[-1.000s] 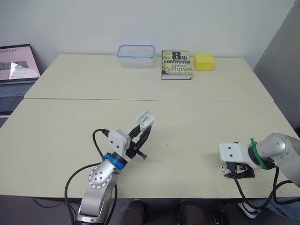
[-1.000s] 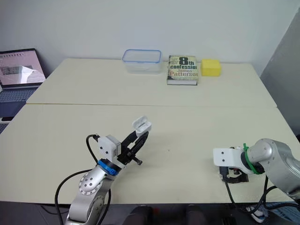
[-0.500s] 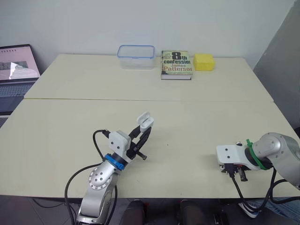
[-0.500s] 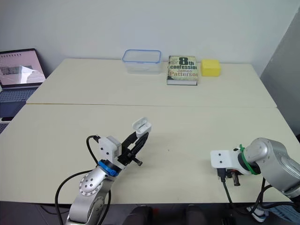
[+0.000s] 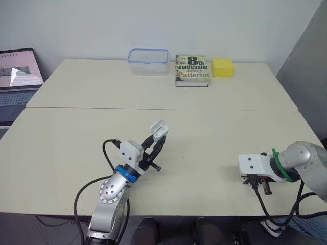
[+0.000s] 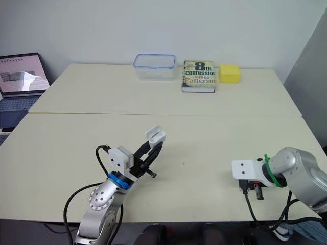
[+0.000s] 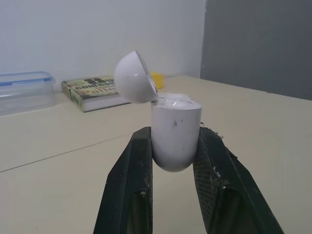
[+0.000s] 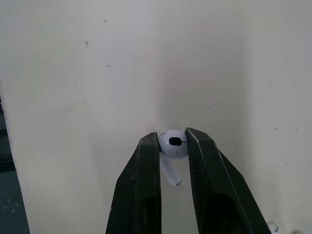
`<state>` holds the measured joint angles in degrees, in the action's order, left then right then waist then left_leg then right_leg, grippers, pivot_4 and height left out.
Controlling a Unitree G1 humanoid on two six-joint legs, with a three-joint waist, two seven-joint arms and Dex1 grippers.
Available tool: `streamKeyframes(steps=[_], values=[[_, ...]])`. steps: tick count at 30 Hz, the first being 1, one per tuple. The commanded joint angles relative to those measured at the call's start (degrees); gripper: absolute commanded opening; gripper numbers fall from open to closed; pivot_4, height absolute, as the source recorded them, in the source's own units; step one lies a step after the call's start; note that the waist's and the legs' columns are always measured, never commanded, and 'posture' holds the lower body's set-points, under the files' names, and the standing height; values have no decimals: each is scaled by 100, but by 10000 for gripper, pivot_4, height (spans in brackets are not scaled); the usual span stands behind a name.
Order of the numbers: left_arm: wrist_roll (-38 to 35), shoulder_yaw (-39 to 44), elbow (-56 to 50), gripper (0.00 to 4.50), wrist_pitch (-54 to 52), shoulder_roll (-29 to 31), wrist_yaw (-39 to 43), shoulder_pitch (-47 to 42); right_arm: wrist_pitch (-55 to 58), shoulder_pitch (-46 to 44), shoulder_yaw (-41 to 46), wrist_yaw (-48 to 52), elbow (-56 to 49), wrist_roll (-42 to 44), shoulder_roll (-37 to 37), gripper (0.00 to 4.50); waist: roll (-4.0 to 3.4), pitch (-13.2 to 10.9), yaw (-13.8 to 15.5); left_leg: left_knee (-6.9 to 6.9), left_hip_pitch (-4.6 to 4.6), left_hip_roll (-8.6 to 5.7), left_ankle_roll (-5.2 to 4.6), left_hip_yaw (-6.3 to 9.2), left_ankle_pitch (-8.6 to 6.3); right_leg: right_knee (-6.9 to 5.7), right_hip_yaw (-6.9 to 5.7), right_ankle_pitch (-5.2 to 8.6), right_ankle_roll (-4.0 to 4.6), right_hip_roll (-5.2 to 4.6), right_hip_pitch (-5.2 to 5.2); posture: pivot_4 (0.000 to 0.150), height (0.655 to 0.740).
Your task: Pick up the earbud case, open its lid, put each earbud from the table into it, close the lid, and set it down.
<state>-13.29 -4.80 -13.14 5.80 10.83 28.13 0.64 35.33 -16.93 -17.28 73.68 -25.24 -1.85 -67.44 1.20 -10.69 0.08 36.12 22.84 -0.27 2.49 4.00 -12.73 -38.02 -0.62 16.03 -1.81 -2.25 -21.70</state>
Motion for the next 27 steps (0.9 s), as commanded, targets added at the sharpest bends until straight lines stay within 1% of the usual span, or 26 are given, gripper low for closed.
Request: streamKeyframes(steps=[1, 5, 7, 9, 14, 17, 18, 20, 22, 27], values=[[19, -49, -51, 7638, 238, -83, -10, -144, -10, -22, 333, 22, -99, 190, -66, 4003, 0, 0, 0, 0, 0, 0, 0, 0, 0, 0, 0, 0, 0, 0, 0, 1500, 7400], [21, -59, 71, 7638, 303, -136, 4, -285, 109, -24, 575, -70, -189, 488, 114, 4003, 0, 0, 2, 0, 1, 0, 0, -1, 0, 1, 1, 0, 0, 0, 0, 1500, 7400], [16, -54, 139, 7638, 336, -160, -2, -353, 300, -82, 781, -119, -294, 825, 317, 4003, 0, 0, 1, 0, 0, -1, 0, -1, 0, 0, 0, -1, -1, 1, 0, 1500, 7400], [-1, -50, 187, 7638, 365, -174, -7, -421, 815, -265, 1097, -228, -483, 1375, 686, 4003, 0, 0, -2, 0, 0, -1, 0, 0, 0, -3, 0, -1, -1, 3, 0, 1500, 7400], [-33, -66, 244, 7638, 416, -261, 5, -552, 2371, -1057, 1874, -956, -763, 2766, 1950, 4002, 1, 0, 0, 1, 1, -2, 0, 5, 0, -5, -2, -2, 0, 5, 0, 1500, 7400], [-32, -101, 269, 7639, 438, -333, -9, -621, 2984, -1499, 2260, -1552, -830, 3382, 2721, 4002, 1, 0, 3, 1, 4, -3, 0, 8, 0, -2, -4, -10, 11, 5, 2, 1500, 7400], [-34, -109, 280, 7638, 444, -351, -9, -639, 3079, -1627, 2363, -1751, -827, 3535, 2970, 4002, 1, 0, 2, 1, 6, -4, 0, 7, 0, -1, -4, -18, 25, 5, 0, 1500, 7400], [-29, -129, 301, 7638, 457, -378, 0, -662, 3243, -1881, 2580, -2195, -781, 3809, 3485, 4002, 0, 0, -2, 1, 8, -4, 0, 7, 0, -2, -2, -19, 27, 4, -3, 1500, 7400], [-24, -157, 335, 7638, 479, -401, 22, -682, 3075, -2117, 2799, -2803, -644, 3971, 4225, 4002, 0, 0, -7, 0, 7, -4, -1, 6, 0, -5, -2, -19, 27, 5, -4, 1500, 7400], [-31, -190, 421, 7638, 521, -437, 54, -758, 2891, -2413, 2696, -3747, -416, 4032, 5142, 4002, -6, 3, -20, -1, 6, -2, -1, 8, 0, -12, -3, -20, 27, 8, -7, 1500, 7400]])
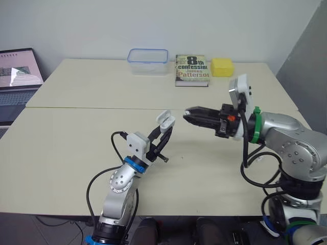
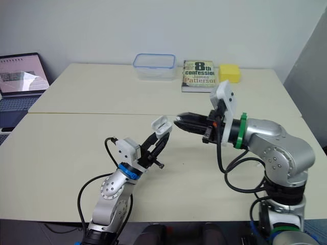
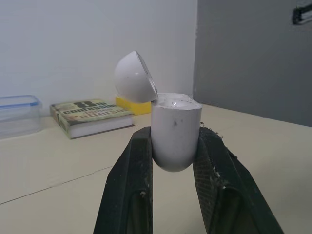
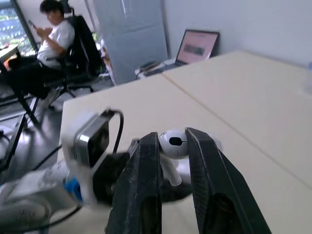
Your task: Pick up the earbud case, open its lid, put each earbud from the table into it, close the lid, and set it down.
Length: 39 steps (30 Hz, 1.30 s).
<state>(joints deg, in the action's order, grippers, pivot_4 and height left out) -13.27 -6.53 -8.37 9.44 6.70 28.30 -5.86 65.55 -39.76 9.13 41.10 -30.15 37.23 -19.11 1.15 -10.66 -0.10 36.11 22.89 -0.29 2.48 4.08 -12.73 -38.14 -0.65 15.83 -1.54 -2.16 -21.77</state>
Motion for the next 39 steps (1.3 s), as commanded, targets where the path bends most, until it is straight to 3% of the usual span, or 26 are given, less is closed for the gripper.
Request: streamKeyframes(steps=[1, 9, 21, 39], values=[[-38, -18, -43, 7638, 166, -31, 44, -122, -170, -120, 13, -619, 116, 144, 454, 4002, -1, 0, -1, 0, 0, 0, 0, -1, 0, 0, 1, 0, 0, 0, 0, 1500, 7400], [-19, -68, 53, 7638, 252, -94, 35, -220, -563, 283, -368, -1339, 214, 233, 1285, 4002, -2, 1, -7, -1, 1, 0, 0, 0, 0, -3, 1, -1, 1, 0, -4, 1500, 7400], [-56, -119, -72, 7638, 140, -168, -57, -275, -1970, 846, -1057, -1465, 521, -300, 1344, 4002, -2, 1, -18, -2, 0, 1, 0, 0, 0, -3, 1, 0, 0, 2, -6, 1500, 7400], [-134, -112, -227, 7638, -133, -273, -203, -376, -2869, 1375, -1463, -1413, 542, -503, 1265, 4001, -3, 1, -19, -4, 1, 3, 0, 0, 0, 0, 2, 0, -1, 3, -6, 1500, 7400]])
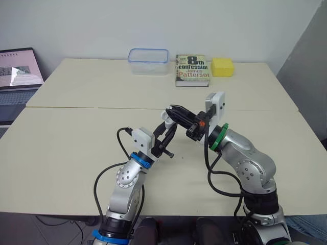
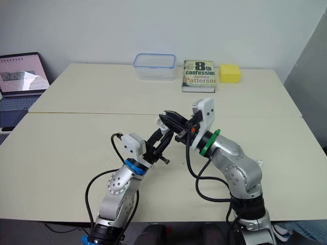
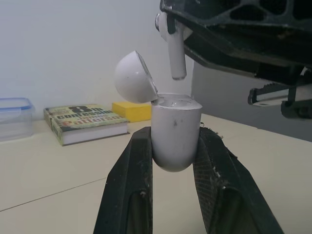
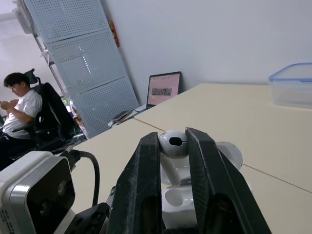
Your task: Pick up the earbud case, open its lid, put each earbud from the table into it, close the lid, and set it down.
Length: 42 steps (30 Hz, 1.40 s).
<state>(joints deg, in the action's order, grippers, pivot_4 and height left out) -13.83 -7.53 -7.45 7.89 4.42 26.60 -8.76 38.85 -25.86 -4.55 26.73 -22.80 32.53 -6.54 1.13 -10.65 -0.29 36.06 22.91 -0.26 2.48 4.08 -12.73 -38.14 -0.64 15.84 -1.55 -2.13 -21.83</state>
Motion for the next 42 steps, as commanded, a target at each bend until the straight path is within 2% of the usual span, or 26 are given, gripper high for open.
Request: streamKeyframes(steps=[1, 32, 33, 37, 42], values=[[-79, -12, -332, 7638, 10, -47, -35, -86, -227, 0, -120, 16, -185, -45, 10, 4002, 0, 0, 0, 0, 0, 0, 0, 0, 0, 0, 1, 0, 0, 0, -1, 1500, 7400], [-85, -57, -426, 7638, -51, -123, -119, -80, -700, 343, -618, -58, -109, -592, -85, 4001, 0, 0, 2, -1, 0, 0, 0, 2, 0, 2, 1, 7, -12, 0, -1, 1500, 7400], [-83, -58, -426, 7638, -44, -120, -115, -74, -732, 339, -624, -38, -131, -625, -131, 11131, 0, 0, 2, -1, 0, 0, 0, 2, 0, 2, 1, 7, -12, 0, -1, 1500, 7400], [-74, -59, -427, 7638, -27, -115, -101, -51, -762, 277, -576, -6, -300, -647, -294, 23564, 0, 0, 3, -2, 1, 0, 0, 3, 0, 2, -1, 9, -15, 0, -1, 1500, 7400], [-59, -59, -396, 7638, 6, -122, -91, -30, -530, 207, -183, 41, -685, -329, -627, 23852, 0, 0, 7, -1, 2, -2, 0, 4, 0, 5, 2, 15, -25, -2, 0, 1500, 7400]])
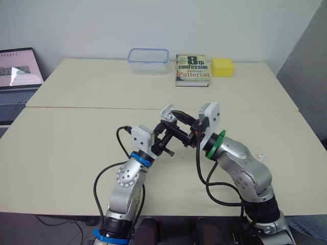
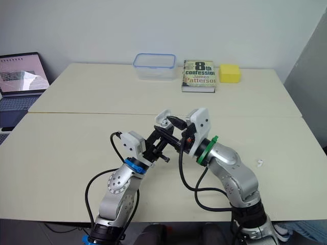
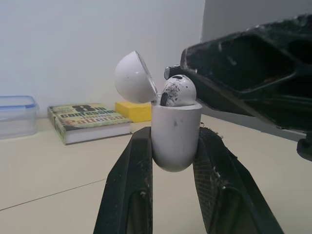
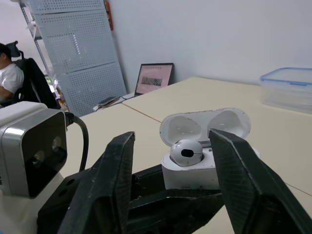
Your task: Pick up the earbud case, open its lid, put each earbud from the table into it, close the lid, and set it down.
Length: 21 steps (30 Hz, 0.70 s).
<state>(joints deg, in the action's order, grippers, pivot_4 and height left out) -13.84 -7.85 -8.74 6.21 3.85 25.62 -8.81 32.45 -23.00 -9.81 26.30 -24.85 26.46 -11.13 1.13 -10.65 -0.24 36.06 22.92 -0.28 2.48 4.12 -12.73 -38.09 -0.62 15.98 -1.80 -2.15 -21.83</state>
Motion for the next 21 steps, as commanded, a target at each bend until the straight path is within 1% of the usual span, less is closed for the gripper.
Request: streamKeyframes(steps=[1, 6, 9, 11, 12, 13, 14, 17, 18, 21], values=[[-52, -31, -259, 7638, 184, -67, 6, -22, 181, -84, 444, 98, -573, 368, -262, 23852, 0, 0, 4, 0, 0, 0, 0, 1, 0, 0, 0, 0, 0, 0, 0, 1500, 7400], [-50, -37, -225, 7638, 215, -68, 7, -18, 746, -78, 1294, 264, -1037, 1143, -1059, 23852, 0, 0, 13, 0, 2, 0, 0, 0, 0, 2, -2, 0, -1, -1, 1, 1500, 7400], [-76, -18, -185, 7638, 226, -44, 48, -11, 1356, 190, 2307, 541, -1258, 1807, -2135, 23852, -1, -2, 47, 1, 5, -2, 0, -1, 0, 4, -4, 1, -1, -1, 2, 1500, 7400], [-102, 3, -159, 7638, 230, -23, 80, -11, 1456, 660, 2827, 701, -1318, 1803, -2760, 23852, 0, -2, 71, 1, 7, -3, -1, -1, -1, 13, -7, 0, -1, -4, 6, 1500, 7400], [-115, 13, -148, 7638, 234, -13, 94, -10, 1428, 957, 3057, 783, -1347, 1753, -2982, 27496, 0, -2, 83, 0, 9, -4, -2, -2, -1, 16, -6, 1, -1, -4, 6, 1500, 7400], [-132, 24, -132, 7638, 239, -2, 108, -9, 1408, 1310, 3340, 875, -1393, 1724, -3164, 29379, 1, -2, 88, 0, 9, -4, -2, -4, -2, 18, -5, 1, -2, -4, 6, 1500, 7400], [-146, 33, -121, 7638, 241, 8, 118, -8, 1394, 1600, 3554, 924, -1441, 1715, -3287, 32266, 1, -2, 98, -1, 10, -3, -2, -4, -2, 19, -5, 1, -2, -4, 6, 1500, 7400], [-188, 55, -80, 7638, 226, 34, 160, -5, 1461, 2618, 4178, 661, -1569, 1303, -3429, 43220, -2, -2, 99, -1, 6, 0, -3, -14, -2, 15, 1, 2, -3, -1, 4, 1500, 7400], [-198, 59, -68, 7638, 222, 40, 175, -6, 1528, 2910, 4309, 550, -1611, 1163, -3440, 45000, -1, -2, 103, -1, 5, -1, -3, -12, -2, 14, 0, 2, -3, -1, 5, 1500, 7400], [-218, 74, -40, 7638, 215, 65, 214, -27, 1792, 3377, 4463, 48, -1848, 893, -3325, 45000, -3, 0, 83, 3, -1, 0, -2, -17, -1, 10, 5, 0, -6, -1, 7, 1500, 7400]])
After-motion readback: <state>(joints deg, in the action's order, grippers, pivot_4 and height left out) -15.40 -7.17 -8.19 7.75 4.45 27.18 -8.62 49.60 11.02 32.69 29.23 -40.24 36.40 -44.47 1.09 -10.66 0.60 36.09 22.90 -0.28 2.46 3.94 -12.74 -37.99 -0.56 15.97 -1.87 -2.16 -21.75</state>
